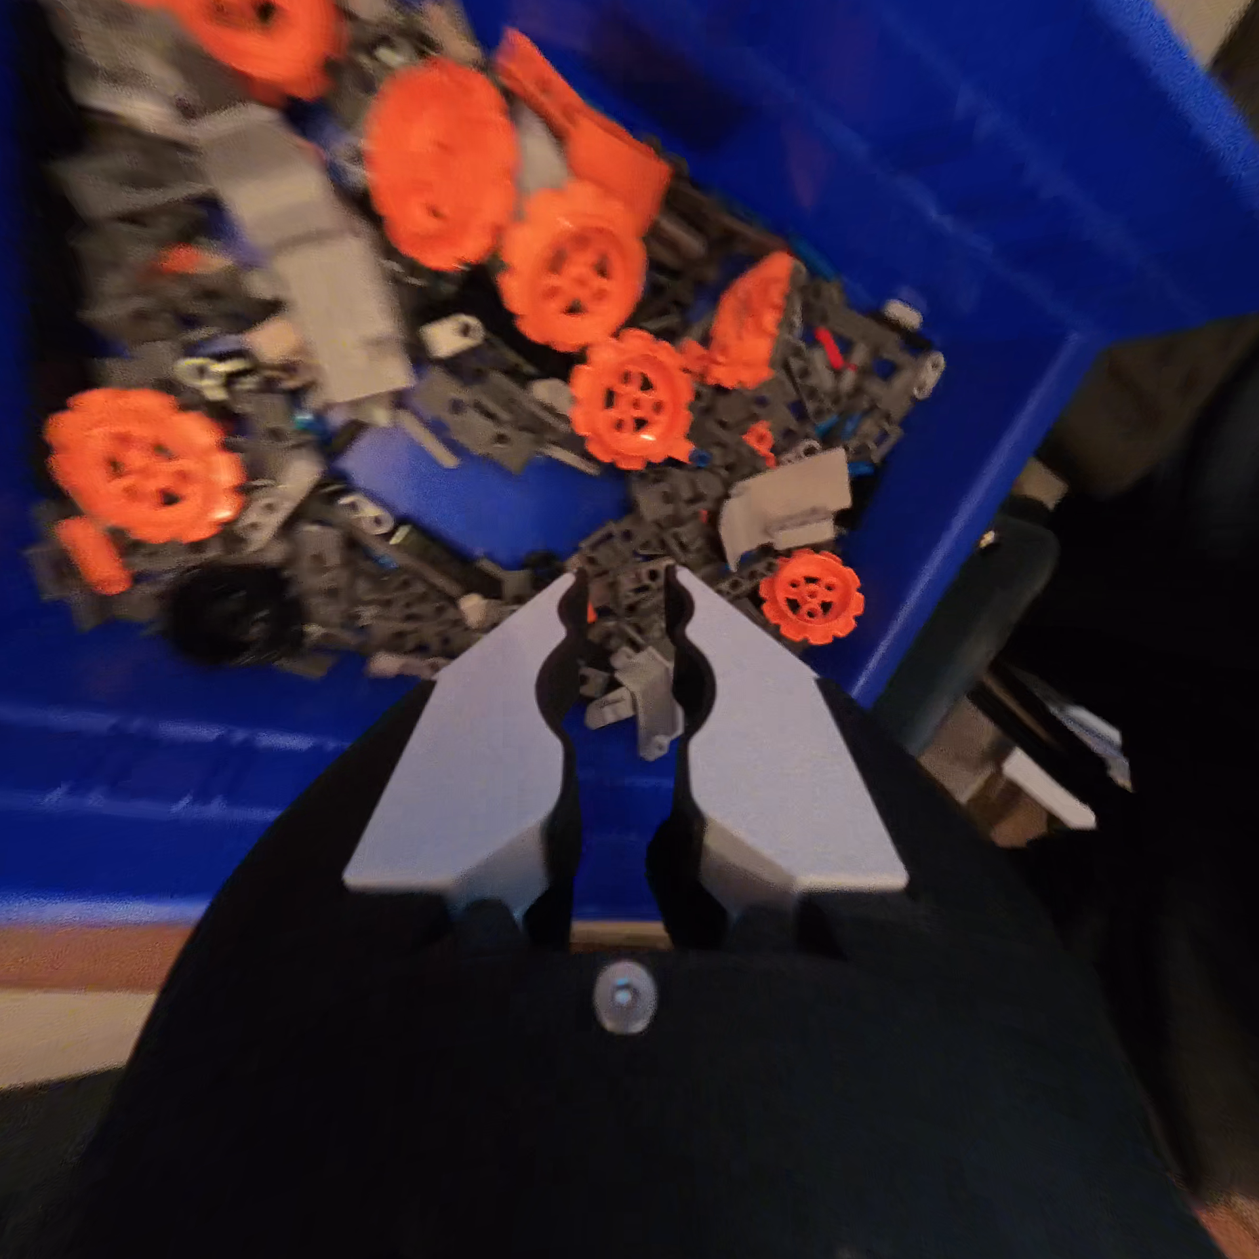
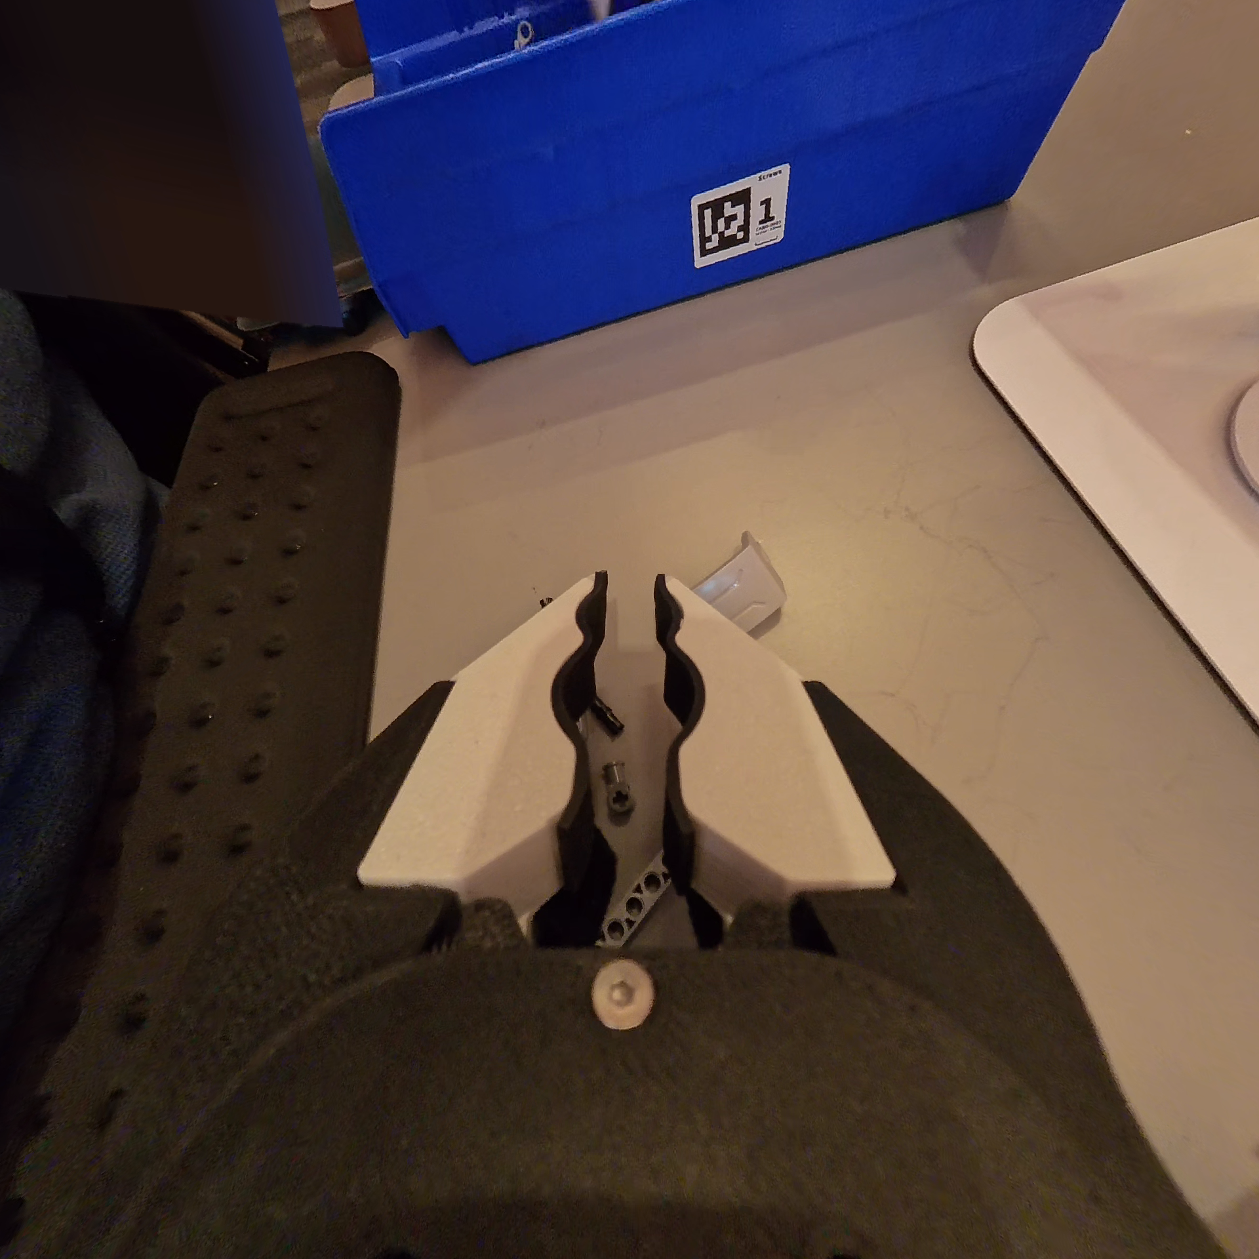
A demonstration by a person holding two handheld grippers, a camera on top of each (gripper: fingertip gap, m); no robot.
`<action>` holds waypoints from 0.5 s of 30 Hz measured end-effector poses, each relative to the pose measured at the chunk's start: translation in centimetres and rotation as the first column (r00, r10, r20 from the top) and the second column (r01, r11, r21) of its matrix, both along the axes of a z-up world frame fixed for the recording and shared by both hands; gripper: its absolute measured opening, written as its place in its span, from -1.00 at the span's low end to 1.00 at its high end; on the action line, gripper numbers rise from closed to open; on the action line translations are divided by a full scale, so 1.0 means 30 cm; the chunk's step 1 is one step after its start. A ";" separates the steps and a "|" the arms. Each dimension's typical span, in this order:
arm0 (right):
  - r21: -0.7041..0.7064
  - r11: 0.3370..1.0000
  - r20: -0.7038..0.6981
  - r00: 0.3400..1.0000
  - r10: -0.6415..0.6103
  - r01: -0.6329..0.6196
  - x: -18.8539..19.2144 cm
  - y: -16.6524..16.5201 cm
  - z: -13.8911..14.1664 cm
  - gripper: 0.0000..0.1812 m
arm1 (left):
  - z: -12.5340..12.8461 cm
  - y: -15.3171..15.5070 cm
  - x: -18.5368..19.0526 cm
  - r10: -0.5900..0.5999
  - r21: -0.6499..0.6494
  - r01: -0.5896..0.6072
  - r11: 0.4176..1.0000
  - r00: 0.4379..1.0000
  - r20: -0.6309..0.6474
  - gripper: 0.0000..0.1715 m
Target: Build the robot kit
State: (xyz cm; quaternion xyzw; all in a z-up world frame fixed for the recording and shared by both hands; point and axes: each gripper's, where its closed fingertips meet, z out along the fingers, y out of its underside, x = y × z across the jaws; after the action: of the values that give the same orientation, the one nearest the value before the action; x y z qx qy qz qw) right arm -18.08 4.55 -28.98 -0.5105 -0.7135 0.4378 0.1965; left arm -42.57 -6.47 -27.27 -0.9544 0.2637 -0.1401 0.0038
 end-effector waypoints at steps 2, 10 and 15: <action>0.000 1.000 -0.001 1.000 0.001 -0.001 0.000 0.000 0.000 -0.88 | 0.027 0.048 -0.078 0.066 0.083 -0.060 0.995 0.995 -0.075 -0.72; 0.000 1.000 -0.004 1.000 0.002 -0.002 0.001 -0.001 0.003 -0.88 | -0.020 0.122 -0.205 0.116 0.146 -0.086 0.986 0.971 -0.210 -0.56; 0.000 1.000 -0.002 1.000 0.000 0.000 0.000 0.000 0.002 -0.88 | -0.083 0.126 -0.217 0.070 0.067 -0.053 0.996 0.953 -0.296 -0.56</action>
State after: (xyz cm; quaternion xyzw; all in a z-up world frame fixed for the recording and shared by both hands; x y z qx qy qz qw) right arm -18.07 4.55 -28.91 -0.5100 -0.7132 0.4385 0.1973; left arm -49.08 -2.68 -29.75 -0.9718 0.2352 0.0133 -0.0039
